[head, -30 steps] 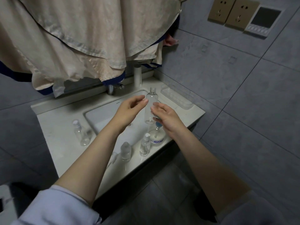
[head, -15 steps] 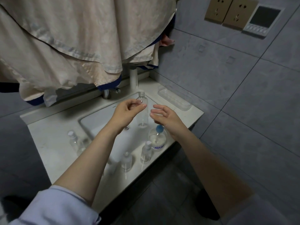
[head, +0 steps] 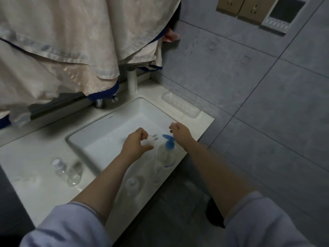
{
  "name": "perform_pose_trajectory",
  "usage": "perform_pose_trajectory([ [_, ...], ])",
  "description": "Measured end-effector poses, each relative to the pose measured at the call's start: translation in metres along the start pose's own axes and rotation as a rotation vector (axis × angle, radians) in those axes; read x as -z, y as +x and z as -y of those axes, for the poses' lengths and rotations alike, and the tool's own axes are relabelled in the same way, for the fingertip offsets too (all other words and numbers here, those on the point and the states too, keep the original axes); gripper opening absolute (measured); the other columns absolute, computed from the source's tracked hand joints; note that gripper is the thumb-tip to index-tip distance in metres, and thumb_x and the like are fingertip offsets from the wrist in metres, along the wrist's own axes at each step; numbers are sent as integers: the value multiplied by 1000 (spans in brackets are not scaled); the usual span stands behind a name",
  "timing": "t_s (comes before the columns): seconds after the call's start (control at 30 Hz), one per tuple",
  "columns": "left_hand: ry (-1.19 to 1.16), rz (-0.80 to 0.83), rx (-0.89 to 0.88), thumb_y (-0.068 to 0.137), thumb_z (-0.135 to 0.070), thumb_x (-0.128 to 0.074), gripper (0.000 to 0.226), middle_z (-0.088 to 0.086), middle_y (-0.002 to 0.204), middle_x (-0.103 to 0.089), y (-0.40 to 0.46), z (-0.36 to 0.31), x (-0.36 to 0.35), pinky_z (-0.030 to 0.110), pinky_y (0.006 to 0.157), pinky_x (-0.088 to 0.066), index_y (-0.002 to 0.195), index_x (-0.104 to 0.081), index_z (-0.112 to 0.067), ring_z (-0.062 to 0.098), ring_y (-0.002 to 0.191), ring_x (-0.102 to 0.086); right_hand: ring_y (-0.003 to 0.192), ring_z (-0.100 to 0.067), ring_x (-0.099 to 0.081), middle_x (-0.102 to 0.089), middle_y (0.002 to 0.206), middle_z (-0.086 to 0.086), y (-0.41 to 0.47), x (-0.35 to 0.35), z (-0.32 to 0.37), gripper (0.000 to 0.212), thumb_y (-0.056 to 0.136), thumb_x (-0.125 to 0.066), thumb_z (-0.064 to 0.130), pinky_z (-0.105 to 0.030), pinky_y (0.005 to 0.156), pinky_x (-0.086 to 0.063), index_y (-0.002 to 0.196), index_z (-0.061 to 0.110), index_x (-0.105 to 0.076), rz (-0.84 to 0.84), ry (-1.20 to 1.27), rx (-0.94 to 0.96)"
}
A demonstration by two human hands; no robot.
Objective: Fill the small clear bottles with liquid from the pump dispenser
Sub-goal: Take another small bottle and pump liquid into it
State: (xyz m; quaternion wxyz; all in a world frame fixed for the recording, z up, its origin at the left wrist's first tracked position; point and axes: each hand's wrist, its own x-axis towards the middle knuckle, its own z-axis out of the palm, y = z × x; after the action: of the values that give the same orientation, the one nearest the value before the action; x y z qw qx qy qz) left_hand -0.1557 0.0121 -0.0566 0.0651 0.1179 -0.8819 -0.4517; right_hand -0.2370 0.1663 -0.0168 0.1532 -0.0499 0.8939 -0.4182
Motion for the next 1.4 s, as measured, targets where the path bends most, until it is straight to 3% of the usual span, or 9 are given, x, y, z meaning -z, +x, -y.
perform_pose_trajectory([
  [0.2,-3,6,-56,69,-28,-79,37,-4,90,-56,8,-9,-14,15,60,-35,90,-49,-20,12,79,-51,115,-37,-52,-57,122,-24,6,-10,1,56,102,-26,39,-45,101,-40,123,-5,-53,59,48,-110],
  [0.3,-16,-17,-98,69,-26,-80,38,-6,92,-56,9,-8,-13,12,64,-35,93,-51,-19,11,83,-51,119,-39,-49,-53,127,-26,10,-12,6,58,103,-20,37,-47,104,-37,128,-6,-49,72,31,-138],
  [0.53,62,-16,-176,69,-24,-80,42,2,100,-62,3,-17,-11,25,78,-44,100,-54,-14,14,89,-55,121,-44,-44,-48,130,-27,18,-20,1,61,102,-11,40,-54,103,-34,130,-3,-43,4,-173,-190],
  [0.63,85,-9,-171,70,-23,-78,44,6,105,-62,2,-21,-10,28,85,-45,105,-54,-10,19,95,-57,127,-35,-41,-40,143,-16,20,-26,-5,48,104,-17,36,-51,107,-31,141,9,-32,-37,-252,-193],
  [0.8,99,24,-123,75,-24,-75,45,10,112,-61,4,-26,-9,30,94,-44,111,-54,-7,22,102,-57,145,-27,-11,-17,158,-2,20,-28,-11,54,102,-12,42,-52,117,-4,152,22,-14,-143,-187,-178],
  [0.93,68,58,-94,78,-19,-72,46,12,119,-58,4,-22,-10,29,98,-41,118,-52,-5,22,109,-54,147,-25,2,-6,160,0,22,-32,-16,53,102,-10,40,-52,116,6,152,23,-3,-156,-247,-146],
  [1.03,30,95,-23,82,-17,-67,49,14,127,-54,3,-18,-12,29,103,-38,125,-48,-4,22,117,-51,147,-24,5,-3,160,1,23,-36,-20,53,102,-9,40,-51,115,8,152,25,0,-156,-276,-162],
  [1.27,57,24,-94,74,-24,-75,46,11,112,-62,2,-21,-11,24,90,-43,111,-54,-7,20,101,-58,147,-24,3,0,160,-1,28,-31,-18,55,102,-11,44,-51,114,8,152,25,2,-143,-201,-139],
  [1.4,78,50,-76,78,-25,-72,47,12,116,-60,3,-23,-9,29,99,-44,116,-53,-5,21,105,-58,146,-24,0,-5,160,-2,26,-33,-19,55,102,-12,43,-53,113,7,152,25,1,-161,-217,-129],
])
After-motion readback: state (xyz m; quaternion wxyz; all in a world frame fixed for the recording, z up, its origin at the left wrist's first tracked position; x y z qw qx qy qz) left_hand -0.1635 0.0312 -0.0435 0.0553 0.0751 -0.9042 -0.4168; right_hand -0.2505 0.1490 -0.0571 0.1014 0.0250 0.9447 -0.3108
